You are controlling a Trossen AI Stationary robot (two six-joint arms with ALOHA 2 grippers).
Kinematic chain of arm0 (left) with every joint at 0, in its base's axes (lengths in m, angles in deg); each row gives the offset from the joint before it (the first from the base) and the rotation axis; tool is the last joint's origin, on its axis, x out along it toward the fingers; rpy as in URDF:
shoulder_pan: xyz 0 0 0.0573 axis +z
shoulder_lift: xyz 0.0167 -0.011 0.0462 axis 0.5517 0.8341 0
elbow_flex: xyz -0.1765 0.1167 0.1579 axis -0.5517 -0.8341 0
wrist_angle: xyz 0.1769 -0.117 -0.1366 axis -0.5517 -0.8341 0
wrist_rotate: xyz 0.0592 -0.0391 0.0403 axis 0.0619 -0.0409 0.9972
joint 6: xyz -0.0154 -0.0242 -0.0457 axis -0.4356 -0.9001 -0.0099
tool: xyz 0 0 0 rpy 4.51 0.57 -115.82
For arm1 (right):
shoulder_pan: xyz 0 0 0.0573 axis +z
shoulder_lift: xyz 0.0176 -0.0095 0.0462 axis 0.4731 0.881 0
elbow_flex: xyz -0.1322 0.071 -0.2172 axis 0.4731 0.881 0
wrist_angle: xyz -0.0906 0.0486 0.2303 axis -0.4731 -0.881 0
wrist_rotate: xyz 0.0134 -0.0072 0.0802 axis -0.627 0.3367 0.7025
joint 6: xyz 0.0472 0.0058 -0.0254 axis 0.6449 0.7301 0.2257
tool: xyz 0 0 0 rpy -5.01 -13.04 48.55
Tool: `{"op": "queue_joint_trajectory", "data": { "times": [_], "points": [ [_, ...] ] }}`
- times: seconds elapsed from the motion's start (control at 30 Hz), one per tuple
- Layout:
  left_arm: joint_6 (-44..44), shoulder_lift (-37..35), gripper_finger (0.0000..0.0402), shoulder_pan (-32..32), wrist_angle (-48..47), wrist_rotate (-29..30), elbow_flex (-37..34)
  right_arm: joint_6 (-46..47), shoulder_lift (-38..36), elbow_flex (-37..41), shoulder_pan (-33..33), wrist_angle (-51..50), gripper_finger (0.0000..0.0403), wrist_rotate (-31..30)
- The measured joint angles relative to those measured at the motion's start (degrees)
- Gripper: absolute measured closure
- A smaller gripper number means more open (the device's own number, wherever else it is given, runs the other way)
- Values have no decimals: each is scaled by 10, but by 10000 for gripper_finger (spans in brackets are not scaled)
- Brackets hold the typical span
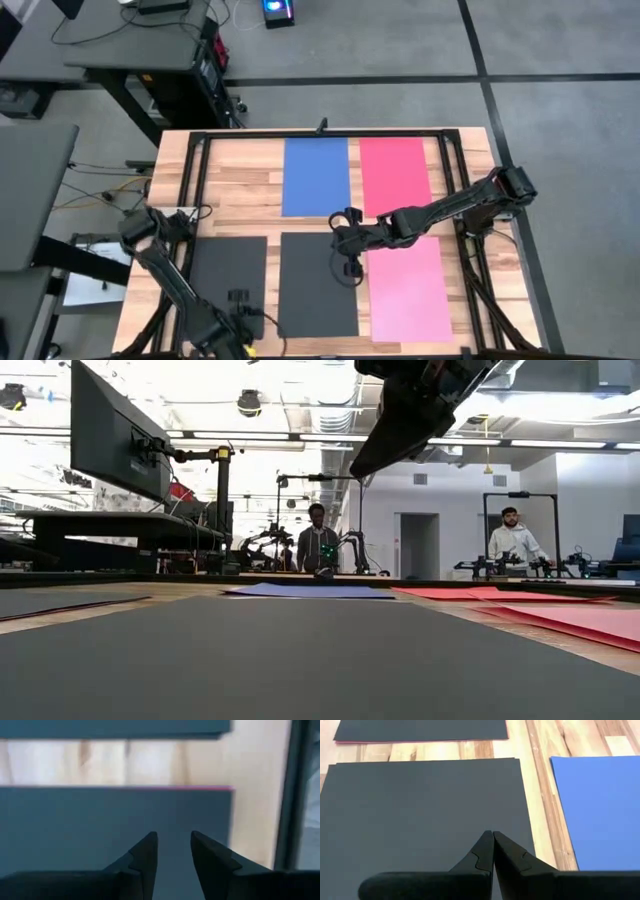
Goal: Organize paper
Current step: Stack the black paper on top of the black paper
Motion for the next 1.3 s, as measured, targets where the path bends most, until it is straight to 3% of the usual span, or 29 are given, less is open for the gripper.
{"op": "queue_joint_trajectory", "data": {
  "times": [0.27,0.67,0.93,1.3],
  "points": [
    [24,62,270,6,-6,-19,96,0,0,0,9,5,403,0],
    [-25,75,165,3,0,-29,80,0,0,0,32,22,403,0],
    [-21,120,155,1,16,-49,79,2,0,-1,36,24,403,0],
    [-43,112,154,0,-21,-40,78,1,0,-1,38,25,403,1]
  ]
}}
